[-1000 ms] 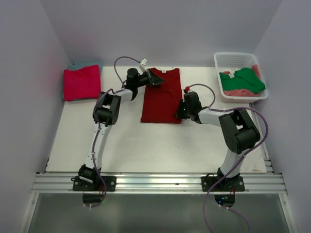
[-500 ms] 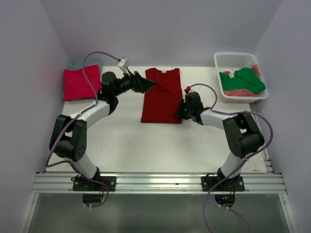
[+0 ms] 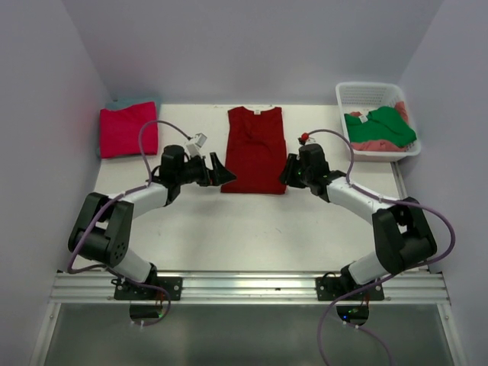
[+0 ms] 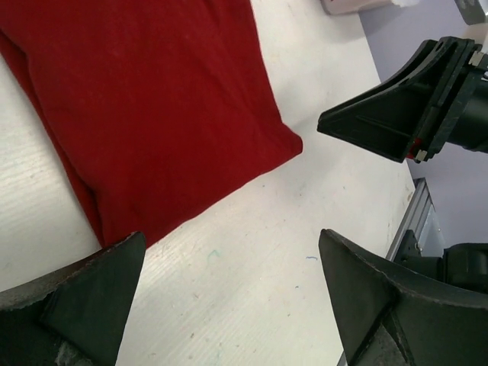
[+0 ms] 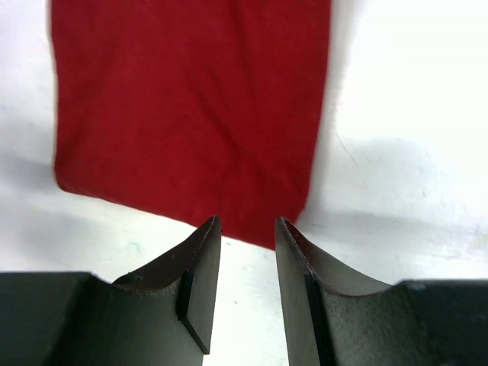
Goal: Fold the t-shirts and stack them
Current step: Grab one side of the 2/3 rectangular tshirt with both arms
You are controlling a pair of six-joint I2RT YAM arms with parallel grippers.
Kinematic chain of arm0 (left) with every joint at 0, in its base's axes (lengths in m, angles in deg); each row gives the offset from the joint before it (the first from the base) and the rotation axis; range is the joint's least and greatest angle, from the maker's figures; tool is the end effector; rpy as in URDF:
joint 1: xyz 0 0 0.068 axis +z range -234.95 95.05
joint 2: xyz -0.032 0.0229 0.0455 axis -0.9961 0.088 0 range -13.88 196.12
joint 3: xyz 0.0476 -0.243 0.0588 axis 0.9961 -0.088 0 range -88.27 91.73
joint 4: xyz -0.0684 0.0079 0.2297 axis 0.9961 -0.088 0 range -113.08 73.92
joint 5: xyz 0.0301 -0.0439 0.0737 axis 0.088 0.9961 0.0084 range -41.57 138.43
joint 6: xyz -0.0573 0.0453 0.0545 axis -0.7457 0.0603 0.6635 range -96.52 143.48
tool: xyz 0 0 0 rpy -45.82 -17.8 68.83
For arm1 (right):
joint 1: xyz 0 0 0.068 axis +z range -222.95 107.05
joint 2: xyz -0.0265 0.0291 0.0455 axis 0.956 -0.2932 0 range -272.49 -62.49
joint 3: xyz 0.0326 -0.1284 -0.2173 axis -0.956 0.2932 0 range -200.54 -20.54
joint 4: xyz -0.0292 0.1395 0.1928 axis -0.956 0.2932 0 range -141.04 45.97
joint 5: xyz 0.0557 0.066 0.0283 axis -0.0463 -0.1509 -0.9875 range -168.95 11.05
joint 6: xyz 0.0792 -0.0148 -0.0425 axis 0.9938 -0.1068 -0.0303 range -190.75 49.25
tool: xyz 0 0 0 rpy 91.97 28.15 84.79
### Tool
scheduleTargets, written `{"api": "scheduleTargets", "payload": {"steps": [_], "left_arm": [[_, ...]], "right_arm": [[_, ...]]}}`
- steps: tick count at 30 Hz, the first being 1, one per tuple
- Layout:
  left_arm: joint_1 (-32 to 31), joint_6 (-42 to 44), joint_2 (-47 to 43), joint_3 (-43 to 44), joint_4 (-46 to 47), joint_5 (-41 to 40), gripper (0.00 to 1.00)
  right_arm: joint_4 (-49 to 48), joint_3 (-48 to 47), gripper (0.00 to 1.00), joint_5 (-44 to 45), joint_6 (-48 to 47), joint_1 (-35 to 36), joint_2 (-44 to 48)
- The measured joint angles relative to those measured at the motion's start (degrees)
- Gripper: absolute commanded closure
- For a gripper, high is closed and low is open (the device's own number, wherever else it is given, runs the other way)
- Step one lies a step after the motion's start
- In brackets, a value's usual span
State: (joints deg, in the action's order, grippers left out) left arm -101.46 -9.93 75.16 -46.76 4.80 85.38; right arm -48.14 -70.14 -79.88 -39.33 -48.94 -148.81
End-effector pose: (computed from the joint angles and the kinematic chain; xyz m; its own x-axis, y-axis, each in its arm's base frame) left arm 0.3066 -0.1420 0.1730 -0.7676 -0.2314 -0.5978 0.3830 0.5823 -0.7171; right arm 0.3079 0.1386 0.1743 -0.7150 0.2522 -0.6520 -0.0533 0.9103 0.4104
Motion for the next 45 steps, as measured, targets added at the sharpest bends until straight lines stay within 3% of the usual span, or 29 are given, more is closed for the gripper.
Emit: {"api": "scheduleTargets", "payload": {"steps": [13, 27, 38, 45], "left_arm": [[0.0, 0.1, 3.3, -6.4, -2.2, -2.2, 0.07], [0.0, -2.1, 13.0, -3.8, 10.1, 1.5, 0.08], [-0.1, -3.0, 16.0, -1.5, 12.7, 1.7, 0.04], [-0.1, -3.0, 17.3, -0.6, 13.7, 1.9, 0.07]], "right_arm": [[3.2, 4.7, 0.61, 1.5, 1.6, 0.1, 0.0], [-0.6, 4.6, 0.6, 0.7, 2.5, 0.1, -6.3], [-2.7, 3.5, 0.54, -1.6, 3.6, 0.1, -8.0], [-2.1, 2.7, 0.59, -2.1, 4.1, 0.1, -8.8]]}}
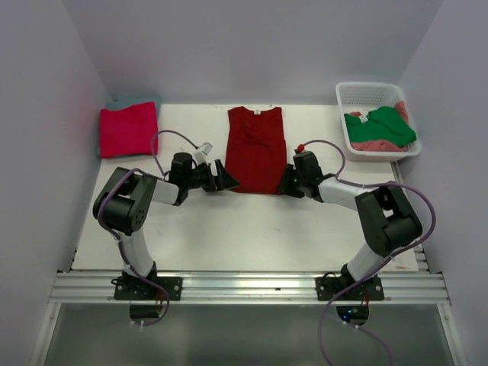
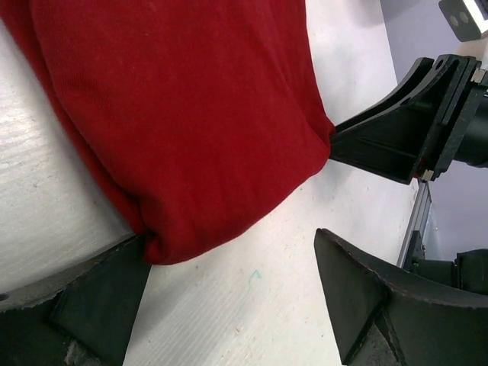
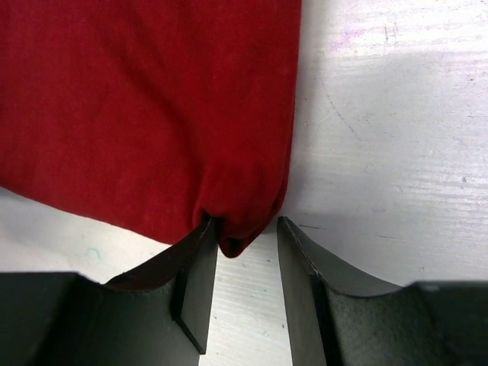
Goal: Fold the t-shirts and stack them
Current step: Grab one side of the 2/3 rectangular tshirt with both arms, then fold the long partially folded tshirt into a neat square
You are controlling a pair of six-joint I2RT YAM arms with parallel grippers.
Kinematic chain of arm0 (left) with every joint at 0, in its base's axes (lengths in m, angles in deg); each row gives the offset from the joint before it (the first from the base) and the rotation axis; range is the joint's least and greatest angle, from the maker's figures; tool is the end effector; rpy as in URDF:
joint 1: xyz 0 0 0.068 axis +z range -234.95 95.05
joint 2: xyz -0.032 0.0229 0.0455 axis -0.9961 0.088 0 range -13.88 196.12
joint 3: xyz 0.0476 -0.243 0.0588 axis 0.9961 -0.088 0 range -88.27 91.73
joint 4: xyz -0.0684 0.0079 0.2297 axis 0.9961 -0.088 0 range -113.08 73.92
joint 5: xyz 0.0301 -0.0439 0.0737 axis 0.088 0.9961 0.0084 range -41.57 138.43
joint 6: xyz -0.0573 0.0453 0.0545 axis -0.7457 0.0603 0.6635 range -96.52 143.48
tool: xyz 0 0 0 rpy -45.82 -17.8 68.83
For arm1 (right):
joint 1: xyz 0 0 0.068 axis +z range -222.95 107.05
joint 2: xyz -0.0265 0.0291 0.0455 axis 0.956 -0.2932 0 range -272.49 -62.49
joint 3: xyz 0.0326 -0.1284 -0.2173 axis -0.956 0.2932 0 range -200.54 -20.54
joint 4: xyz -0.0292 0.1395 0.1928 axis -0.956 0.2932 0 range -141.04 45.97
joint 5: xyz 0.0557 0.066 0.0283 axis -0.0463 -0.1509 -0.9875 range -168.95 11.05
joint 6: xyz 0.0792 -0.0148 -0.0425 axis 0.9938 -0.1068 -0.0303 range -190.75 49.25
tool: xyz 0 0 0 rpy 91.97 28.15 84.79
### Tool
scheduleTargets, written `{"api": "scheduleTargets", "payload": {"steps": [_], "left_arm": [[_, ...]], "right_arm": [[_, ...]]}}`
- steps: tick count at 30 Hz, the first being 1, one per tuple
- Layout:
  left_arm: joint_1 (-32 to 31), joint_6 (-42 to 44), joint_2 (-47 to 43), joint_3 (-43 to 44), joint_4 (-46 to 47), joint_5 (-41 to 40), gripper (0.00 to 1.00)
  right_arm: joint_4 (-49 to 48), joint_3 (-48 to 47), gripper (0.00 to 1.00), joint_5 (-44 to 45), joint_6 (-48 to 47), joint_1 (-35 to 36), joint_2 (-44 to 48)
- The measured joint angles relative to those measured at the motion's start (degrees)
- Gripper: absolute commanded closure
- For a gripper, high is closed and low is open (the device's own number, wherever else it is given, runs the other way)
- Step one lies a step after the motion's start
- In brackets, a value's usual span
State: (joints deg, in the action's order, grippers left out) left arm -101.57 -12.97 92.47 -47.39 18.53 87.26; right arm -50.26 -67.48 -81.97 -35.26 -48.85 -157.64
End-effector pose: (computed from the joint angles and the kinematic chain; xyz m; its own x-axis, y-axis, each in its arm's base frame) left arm 0.3244 -0.1501 0.1012 -0.8341 -0.2340 -0.4996 0.3023 0.5637 -0.7687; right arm 0.3054 0.1413 0.1149 -0.8158 0.2702 -0.5113 0.0422 0.9096 0.4134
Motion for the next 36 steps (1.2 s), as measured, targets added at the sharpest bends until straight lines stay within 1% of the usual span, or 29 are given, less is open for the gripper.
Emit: {"api": "scheduleTargets", "payload": {"steps": [1, 4, 5, 6, 7, 8, 9, 11, 12, 14, 15, 16, 17, 22, 26, 30, 33, 36], "left_arm": [[0.0, 0.0, 0.2, 0.1, 0.3, 0.0, 0.07], [0.0, -0.2, 0.6, 0.2, 0.9, 0.1, 0.11], [0.0, -0.4, 0.8, 0.2, 1.1, 0.0, 0.13], [0.0, -0.4, 0.9, 0.2, 1.3, 0.1, 0.2], [0.0, -0.5, 1.1, 0.2, 1.6, 0.0, 0.24], [0.0, -0.5, 1.5, 0.2, 1.9, -0.1, 0.3], [0.1, -0.5, 1.9, 0.2, 2.3, 0.0, 0.42], [0.2, -0.8, 3.1, 0.1, 3.0, -0.2, 0.55], [0.2, -0.9, 3.7, 0.1, 3.3, -0.1, 0.69], [0.3, -1.7, 4.7, -0.1, 3.7, 0.2, 0.81], [0.3, -1.9, 5.2, -0.3, 3.9, 0.5, 0.9], [0.3, -2.1, 5.4, -0.4, 4.2, 0.8, 0.93], [0.3, -2.2, 5.5, -0.7, 4.6, 1.0, 1.0], [0.3, -2.5, 5.0, -2.0, 5.4, 1.6, 1.0], [0.3, -2.4, 1.5, -5.7, 4.2, 1.4, 1.0], [-0.7, -1.6, -6.7, -11.5, -1.8, -0.5, 1.0], [-3.0, -1.2, -14.7, -15.9, -9.2, -2.4, 1.0], [-6.0, -1.3, -25.4, -18.9, -18.3, -4.4, 1.0]], "right_arm": [[0.0, -0.1, 0.6, -0.2, 0.1, 0.0, -0.2], [-0.2, -0.4, 0.67, -0.9, 0.2, 0.0, -0.7], [-0.3, -0.5, 0.77, -1.1, 0.2, 0.0, -0.9], [-0.5, -0.5, 0.85, -1.3, 0.1, 0.0, -1.2], [-0.6, -0.6, 0.96, -1.5, 0.2, 0.0, -1.6], [-0.8, -0.7, 1.0, -1.8, 0.3, 0.0, -1.8], [-1.0, -0.7, 1.0, -2.3, 0.5, 0.0, -2.0], [-1.3, -0.7, 1.0, -2.8, 0.6, -0.1, -2.2], [-1.5, -0.7, 1.0, -2.9, 0.6, -0.1, -2.3], [-1.6, -0.7, 1.0, -3.1, 0.6, 0.0, -2.3], [-1.6, -0.7, 1.0, -3.1, 0.5, 0.0, -2.3], [-1.6, -0.7, 1.0, -3.2, 0.5, 0.0, -2.2], [-1.6, -0.6, 1.0, -3.2, 0.5, 0.0, -2.1], [-0.2, 0.7, 1.0, -3.7, -0.2, 0.3, -0.1], [2.5, 2.4, 1.0, -4.0, -1.2, 1.5, 4.0], [5.6, 3.4, 1.0, -4.5, -2.6, 3.1, 9.5], [7.9, 4.7, 1.0, -5.2, -3.4, 4.8, 14.5], [11.0, 5.5, 1.0, -5.6, -3.8, 7.3, 20.0]]}}
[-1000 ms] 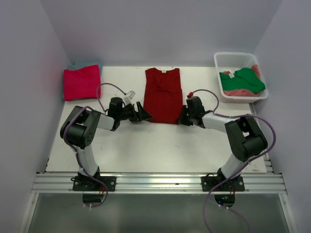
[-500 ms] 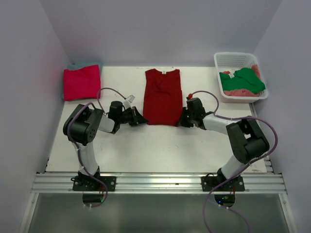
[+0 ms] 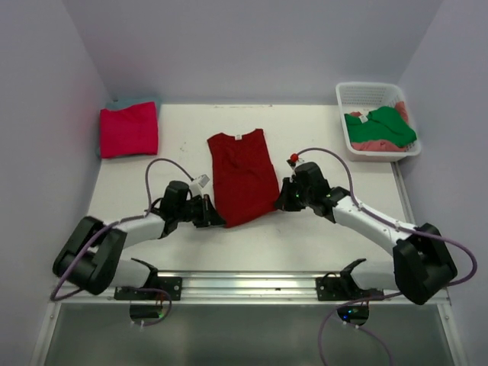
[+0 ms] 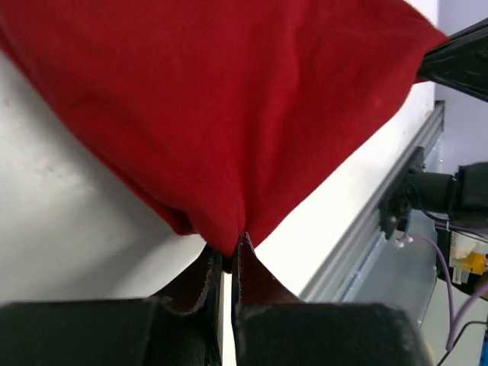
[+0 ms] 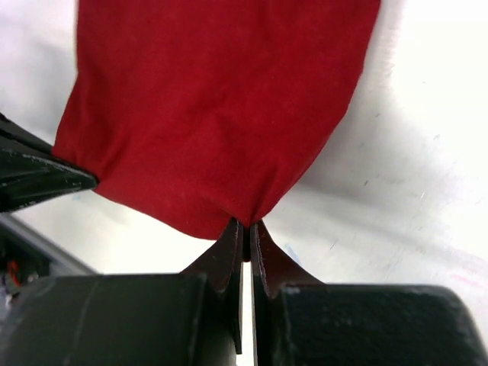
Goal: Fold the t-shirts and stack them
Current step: Fold the long partially folded tshirt into a neat square
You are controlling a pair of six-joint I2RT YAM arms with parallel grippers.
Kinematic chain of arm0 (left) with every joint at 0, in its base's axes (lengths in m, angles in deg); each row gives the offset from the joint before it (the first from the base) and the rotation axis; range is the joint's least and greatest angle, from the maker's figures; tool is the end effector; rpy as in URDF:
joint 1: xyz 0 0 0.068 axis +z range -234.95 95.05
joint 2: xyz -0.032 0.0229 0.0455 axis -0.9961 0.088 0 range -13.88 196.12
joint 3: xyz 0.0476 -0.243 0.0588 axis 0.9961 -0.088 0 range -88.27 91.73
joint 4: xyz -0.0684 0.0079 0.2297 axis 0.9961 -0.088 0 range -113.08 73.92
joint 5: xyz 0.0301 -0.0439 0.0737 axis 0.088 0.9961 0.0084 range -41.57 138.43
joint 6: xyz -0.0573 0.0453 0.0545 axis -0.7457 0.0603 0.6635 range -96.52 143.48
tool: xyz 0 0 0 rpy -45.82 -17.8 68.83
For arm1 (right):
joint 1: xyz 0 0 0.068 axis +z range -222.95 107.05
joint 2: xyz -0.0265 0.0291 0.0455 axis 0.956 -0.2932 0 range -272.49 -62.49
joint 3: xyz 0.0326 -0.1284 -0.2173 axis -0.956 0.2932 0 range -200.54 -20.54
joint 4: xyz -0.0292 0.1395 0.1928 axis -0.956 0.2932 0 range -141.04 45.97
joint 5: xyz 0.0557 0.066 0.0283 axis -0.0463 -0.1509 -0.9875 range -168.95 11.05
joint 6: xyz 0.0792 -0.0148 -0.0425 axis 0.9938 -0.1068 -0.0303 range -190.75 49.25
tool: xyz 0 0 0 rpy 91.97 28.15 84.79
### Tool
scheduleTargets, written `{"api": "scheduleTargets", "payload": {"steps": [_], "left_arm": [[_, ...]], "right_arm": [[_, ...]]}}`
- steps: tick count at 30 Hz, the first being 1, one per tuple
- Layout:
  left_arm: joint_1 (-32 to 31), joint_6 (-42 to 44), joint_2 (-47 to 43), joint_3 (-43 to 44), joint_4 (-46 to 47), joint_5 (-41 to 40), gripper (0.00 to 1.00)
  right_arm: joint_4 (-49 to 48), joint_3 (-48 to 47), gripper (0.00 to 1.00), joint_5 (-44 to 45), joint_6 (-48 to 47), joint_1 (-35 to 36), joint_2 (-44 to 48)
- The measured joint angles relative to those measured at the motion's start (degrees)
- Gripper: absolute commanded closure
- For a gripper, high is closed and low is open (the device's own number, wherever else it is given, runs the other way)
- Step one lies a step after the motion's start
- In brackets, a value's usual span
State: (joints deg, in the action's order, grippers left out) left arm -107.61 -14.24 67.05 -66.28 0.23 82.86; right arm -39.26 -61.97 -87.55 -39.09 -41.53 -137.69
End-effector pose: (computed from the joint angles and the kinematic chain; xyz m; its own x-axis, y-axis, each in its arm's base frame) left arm 0.2140 -0.1393 0.1007 -0.9236 -0.1612 -0.3479 0.1728 0.6349 -0.7530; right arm 0.2355 0.1581 0.1666 -0.8359 0.0976 -0.5402 -0.1950 0.8670 0.4585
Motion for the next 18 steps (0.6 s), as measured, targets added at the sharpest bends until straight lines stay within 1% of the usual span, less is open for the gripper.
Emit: {"api": "scheduleTargets", "payload": {"steps": [5, 8, 11, 13, 18], "left_arm": [[-1.8, -0.8, -20.1, -0.4, -13.9, -2.8, 1.0], [-2.3, -1.3, -29.9, 1.6, -22.9, -5.2, 1.0], [-2.4, -1.6, -34.5, 5.3, -29.5, -7.7, 1.0], [-2.4, -1.5, -35.5, 7.6, -31.9, -9.4, 1.0], [-2.5, -0.2, -34.6, 10.0, -33.1, -14.6, 1.0]], "right_arm": [[5.6, 0.0, 1.0, 0.0, -0.2, 3.0, 8.9], [8.8, -0.1, 1.0, 0.0, -0.2, 4.4, 13.8], [11.3, -1.4, 1.0, 0.0, -0.2, 4.9, 16.5], [11.9, -2.8, 1.0, 0.1, -0.5, 5.0, 16.9], [11.6, -6.2, 1.0, 1.9, -2.6, 5.0, 15.2]]}}
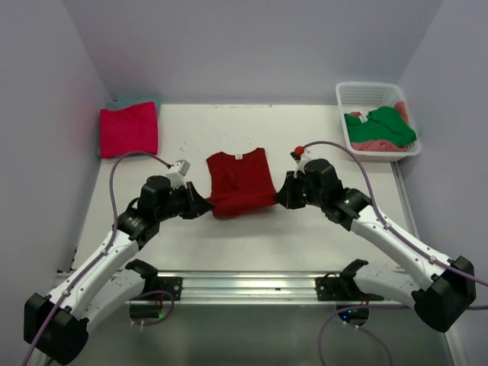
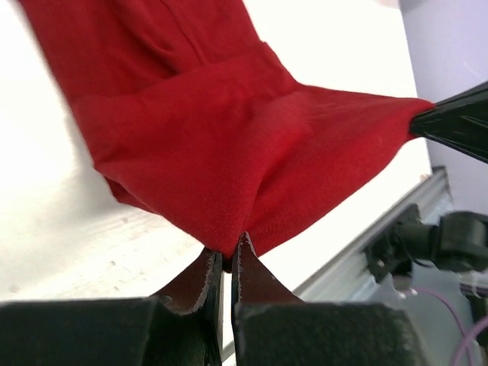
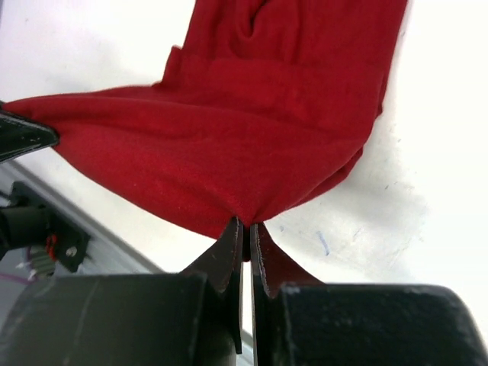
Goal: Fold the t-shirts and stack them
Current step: Fold the long partially folded tshirt into a neat square
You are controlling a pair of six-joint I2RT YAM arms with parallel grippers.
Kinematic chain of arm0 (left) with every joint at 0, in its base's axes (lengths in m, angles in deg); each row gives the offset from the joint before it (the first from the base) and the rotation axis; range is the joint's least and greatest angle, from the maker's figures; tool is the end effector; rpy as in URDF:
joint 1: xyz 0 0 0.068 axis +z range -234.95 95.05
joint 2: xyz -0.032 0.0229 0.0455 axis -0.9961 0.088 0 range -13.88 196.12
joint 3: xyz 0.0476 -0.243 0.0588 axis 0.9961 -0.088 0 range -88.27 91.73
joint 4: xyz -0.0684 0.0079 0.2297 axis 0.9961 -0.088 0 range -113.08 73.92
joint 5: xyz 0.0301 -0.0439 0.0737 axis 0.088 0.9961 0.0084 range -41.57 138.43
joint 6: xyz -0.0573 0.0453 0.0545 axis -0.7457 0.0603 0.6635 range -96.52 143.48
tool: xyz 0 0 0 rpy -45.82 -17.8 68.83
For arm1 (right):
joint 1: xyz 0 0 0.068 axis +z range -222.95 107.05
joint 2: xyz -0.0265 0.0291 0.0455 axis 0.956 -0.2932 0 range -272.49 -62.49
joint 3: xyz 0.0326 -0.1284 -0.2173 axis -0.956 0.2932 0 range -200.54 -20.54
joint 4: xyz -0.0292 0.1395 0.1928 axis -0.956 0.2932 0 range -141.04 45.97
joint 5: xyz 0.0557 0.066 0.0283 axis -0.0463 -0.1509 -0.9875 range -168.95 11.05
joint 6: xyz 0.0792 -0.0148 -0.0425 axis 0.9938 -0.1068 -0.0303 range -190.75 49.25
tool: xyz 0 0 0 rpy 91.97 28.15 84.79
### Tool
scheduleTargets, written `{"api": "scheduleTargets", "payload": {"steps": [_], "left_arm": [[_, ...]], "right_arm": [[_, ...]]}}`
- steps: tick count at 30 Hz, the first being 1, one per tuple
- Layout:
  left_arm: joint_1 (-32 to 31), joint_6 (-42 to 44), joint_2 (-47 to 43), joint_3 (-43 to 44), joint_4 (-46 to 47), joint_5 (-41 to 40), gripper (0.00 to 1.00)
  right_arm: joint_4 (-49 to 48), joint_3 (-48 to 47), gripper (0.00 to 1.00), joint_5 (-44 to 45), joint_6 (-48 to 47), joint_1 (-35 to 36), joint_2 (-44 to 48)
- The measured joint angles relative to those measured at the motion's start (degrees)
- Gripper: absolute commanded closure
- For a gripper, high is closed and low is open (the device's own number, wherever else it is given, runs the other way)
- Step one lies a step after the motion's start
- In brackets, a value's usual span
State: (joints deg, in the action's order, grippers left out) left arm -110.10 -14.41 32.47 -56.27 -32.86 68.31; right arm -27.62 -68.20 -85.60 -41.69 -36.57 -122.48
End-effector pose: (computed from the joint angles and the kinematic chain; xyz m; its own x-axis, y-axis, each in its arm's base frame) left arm 0.1780 -0.1141 0.2160 -0.7765 -0.2734 -0.5677 0.2361 0.7091 -0.6644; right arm 0.1978 0.1575 0.2463 -0.7340 0.0586 -0.6766 -0.3526 0.8186 0.4534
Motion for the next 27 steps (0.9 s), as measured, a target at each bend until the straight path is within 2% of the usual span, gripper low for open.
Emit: {"api": "scheduleTargets", "payload": {"steps": [9, 18, 27], "left_arm": [[0.9, 4.5, 11.2, 1.4, 8.5, -8.6, 1.0], [6.8, 6.1, 27.3, 7.1, 20.9, -8.1, 1.0], [9.7, 6.2, 40.5, 17.6, 27.2, -5.4, 1.0]], "right_arm": [[-7.6, -5.3, 1.0, 7.7, -4.5, 0.1, -14.1], [-16.7, -11.5, 1.0, 13.8, -6.3, -1.2, -27.6], [-20.1, -24.9, 1.0, 16.4, -7.3, -4.0, -38.8]]}}
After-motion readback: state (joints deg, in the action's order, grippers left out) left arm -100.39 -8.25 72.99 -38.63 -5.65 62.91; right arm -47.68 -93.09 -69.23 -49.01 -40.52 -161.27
